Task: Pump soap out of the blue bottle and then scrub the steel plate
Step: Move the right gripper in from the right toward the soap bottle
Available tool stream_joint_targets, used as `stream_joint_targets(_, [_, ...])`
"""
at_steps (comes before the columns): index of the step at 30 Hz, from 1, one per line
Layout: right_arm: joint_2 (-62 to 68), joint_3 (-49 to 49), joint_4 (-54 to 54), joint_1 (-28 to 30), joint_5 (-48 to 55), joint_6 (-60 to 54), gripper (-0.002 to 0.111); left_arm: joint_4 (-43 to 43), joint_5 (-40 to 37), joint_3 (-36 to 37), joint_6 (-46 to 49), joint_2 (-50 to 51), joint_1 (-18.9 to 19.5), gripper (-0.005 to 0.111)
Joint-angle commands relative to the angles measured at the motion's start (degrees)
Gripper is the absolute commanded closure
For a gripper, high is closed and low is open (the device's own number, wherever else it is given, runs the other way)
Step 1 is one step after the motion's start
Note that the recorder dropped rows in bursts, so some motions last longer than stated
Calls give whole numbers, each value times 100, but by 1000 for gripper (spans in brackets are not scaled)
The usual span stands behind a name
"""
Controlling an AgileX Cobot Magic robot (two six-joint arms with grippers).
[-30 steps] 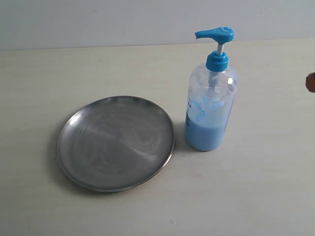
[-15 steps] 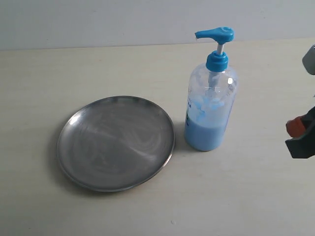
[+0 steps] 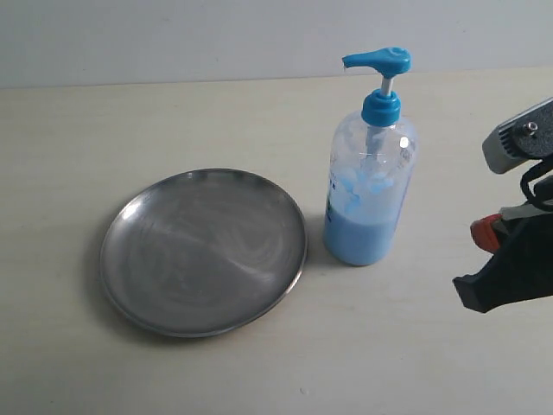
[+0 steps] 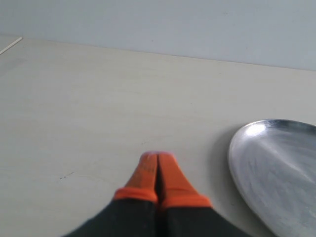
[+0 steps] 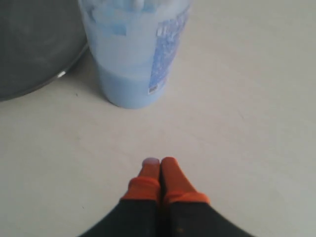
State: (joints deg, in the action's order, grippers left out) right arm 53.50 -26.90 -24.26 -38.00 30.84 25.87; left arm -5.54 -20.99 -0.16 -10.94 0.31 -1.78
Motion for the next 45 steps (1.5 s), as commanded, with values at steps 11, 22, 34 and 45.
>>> stream_joint_targets(11, [944,267,-3122,-334,-1379,3527,108,15,60,16,4,-31,10,107])
stream_joint_targets(22, [1017,-164,729,-334,175,-705,108,15,60,16,4,-31,10,107])
stream_joint_targets(34, [1044,567,1661,-334,-2799,-780,108,15,60,16,4,-31,10,107])
stream_joint_targets(45, [1733,1193,4782,-334,-5251,-3501,108,15,60,16,4,-31,10,107])
